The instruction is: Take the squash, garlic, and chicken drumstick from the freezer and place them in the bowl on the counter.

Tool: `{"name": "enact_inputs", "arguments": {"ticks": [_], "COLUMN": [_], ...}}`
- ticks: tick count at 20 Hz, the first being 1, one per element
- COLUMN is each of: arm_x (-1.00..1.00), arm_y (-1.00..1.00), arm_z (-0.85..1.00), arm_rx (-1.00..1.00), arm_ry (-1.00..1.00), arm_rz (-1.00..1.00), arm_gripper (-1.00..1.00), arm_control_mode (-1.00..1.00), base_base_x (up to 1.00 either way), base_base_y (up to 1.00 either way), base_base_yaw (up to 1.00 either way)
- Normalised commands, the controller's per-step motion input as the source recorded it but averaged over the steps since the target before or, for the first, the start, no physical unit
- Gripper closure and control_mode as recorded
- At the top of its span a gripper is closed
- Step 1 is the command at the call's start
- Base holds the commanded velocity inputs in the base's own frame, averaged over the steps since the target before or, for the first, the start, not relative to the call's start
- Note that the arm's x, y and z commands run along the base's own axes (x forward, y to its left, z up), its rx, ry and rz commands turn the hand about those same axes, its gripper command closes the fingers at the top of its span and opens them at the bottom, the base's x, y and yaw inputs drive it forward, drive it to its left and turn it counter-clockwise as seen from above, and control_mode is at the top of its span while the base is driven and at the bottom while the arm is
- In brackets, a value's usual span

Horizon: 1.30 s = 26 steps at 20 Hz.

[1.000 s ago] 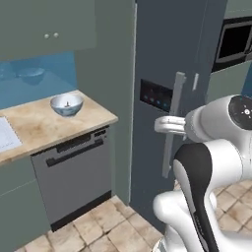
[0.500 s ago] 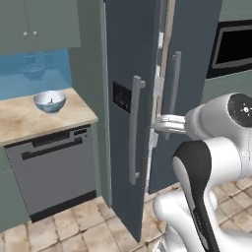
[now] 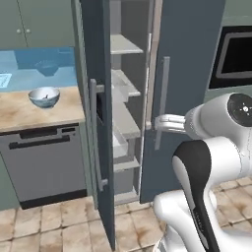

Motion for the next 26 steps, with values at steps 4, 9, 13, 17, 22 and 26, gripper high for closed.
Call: {"name": "enact_inputs", "arguments": {"ticks": [4,9,13,17,22,26], "arm_x": [0.00,0.00,0.00,0.00,0.00,0.00], "arm_y": [0.00,0.00,0.00,0.00,0.00,0.00], "arm_z": [0.00,0.00,0.00,0.00,0.00,0.00], "arm_rx": [0.00,0.00,0.00,0.00,0.00,0.00], "arm_ry": [0.00,0.00,0.00,0.00,0.00,0.00], "arm_rz": [0.00,0.00,0.00,0.00,0.00,0.00], "arm_gripper": [-1.00,-1.00,-1.00,-1.00,-1.00,-1.00], "arm_control_mode": [1.00,1.00,1.00,1.00,1.00,1.00], "base_base_x": [0.14,0.61,0.86,1.00,0.98,0.58], "base_base_y": [-1.00,-0.88,-0.16,0.04,0.37,0.61], "base_base_yaw": [0.41,0.23,0.10,0.07,0.02,0.06]}}
